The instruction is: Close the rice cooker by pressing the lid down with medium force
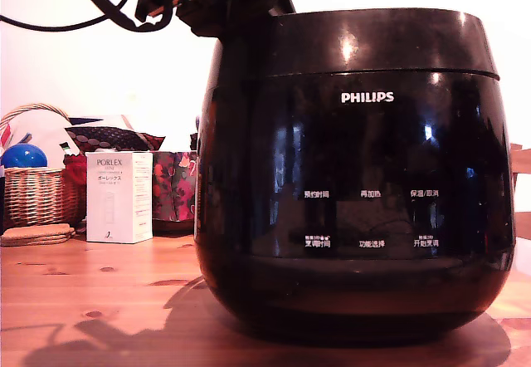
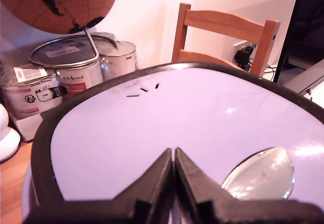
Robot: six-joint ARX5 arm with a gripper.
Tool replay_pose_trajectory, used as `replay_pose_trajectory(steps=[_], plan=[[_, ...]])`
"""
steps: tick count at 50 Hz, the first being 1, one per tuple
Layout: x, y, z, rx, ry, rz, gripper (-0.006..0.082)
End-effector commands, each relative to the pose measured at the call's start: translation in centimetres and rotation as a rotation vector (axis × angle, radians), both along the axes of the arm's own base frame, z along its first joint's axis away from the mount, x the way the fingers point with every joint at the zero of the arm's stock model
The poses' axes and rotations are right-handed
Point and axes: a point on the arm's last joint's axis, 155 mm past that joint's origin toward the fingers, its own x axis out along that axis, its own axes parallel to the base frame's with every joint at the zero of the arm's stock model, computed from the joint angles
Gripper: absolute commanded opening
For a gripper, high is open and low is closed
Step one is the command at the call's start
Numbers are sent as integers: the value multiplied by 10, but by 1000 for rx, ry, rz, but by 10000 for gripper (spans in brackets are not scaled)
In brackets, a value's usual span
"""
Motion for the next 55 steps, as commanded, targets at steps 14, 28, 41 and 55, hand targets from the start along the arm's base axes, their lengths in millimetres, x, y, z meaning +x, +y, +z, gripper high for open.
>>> replay_pose_trajectory(steps=[14, 28, 41, 55], plan=[[-8, -9, -44, 175, 55, -76, -24], [15, 8, 23, 156, -94, -41, -24], [40, 57, 69, 195, -192, 89, -24], [60, 130, 92, 255, -225, 285, -24]])
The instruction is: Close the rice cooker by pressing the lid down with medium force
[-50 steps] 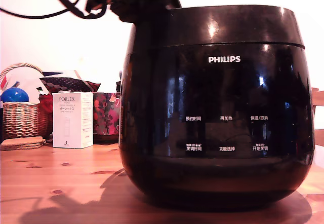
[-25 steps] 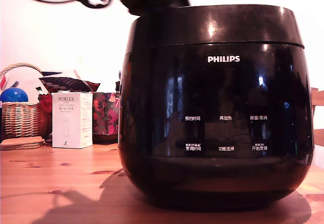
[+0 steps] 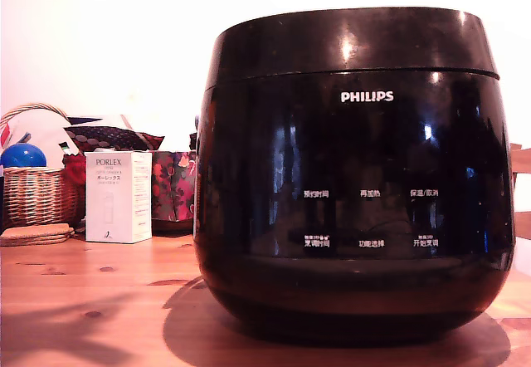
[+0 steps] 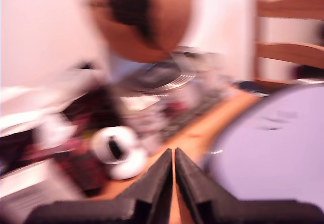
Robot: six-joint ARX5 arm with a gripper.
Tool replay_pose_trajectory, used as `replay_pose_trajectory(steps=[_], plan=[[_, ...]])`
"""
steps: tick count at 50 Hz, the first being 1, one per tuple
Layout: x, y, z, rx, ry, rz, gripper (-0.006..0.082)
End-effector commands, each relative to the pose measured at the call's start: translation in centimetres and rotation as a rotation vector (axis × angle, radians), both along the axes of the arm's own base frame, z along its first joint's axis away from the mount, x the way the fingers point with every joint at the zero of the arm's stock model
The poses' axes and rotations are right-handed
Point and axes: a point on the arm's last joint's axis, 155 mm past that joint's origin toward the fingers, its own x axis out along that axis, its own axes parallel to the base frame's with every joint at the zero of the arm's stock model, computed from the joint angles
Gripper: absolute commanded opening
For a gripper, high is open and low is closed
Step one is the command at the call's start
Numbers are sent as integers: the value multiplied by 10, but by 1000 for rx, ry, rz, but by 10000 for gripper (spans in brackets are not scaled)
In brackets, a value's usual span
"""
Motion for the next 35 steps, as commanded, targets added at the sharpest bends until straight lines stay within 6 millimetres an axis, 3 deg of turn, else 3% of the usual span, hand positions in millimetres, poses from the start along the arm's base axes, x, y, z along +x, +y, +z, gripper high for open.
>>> replay_pose_trajectory(steps=[1, 20, 29, 35], plan=[[5, 16, 2, 21, -11, 42, -24], [29, 109, 18, 3, -27, 276, -24], [40, 131, 17, -28, -12, 283, -24], [43, 132, 16, -53, 1, 225, -24]])
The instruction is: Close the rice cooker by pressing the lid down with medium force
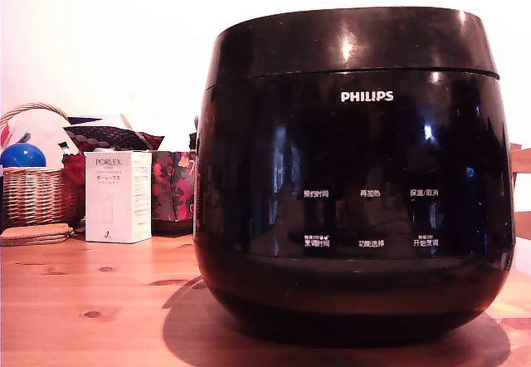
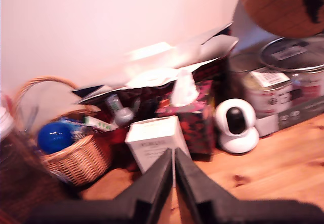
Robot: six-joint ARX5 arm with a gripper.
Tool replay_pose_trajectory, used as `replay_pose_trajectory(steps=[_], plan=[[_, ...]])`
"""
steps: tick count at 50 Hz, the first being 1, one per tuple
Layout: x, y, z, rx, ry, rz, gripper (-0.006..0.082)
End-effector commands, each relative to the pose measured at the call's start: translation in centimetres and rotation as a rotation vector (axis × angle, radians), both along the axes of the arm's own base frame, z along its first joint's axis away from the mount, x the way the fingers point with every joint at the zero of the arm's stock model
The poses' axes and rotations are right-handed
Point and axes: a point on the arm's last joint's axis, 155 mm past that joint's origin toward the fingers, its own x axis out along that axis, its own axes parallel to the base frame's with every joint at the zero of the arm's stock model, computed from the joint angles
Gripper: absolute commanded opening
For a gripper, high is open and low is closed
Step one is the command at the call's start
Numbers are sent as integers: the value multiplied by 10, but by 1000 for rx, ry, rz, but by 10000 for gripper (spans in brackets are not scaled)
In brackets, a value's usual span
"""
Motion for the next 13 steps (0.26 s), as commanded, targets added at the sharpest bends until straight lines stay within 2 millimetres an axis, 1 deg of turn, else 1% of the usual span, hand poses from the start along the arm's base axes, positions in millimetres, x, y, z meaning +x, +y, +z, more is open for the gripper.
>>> replay_pose_trajectory(steps=[1, 5, 13], plan=[[0, -3, 1, -20, -1, -39, -24], [0, -5, 1, -34, 4, -77, -24], [0, -4, 0, -38, 8, -87, -24]])
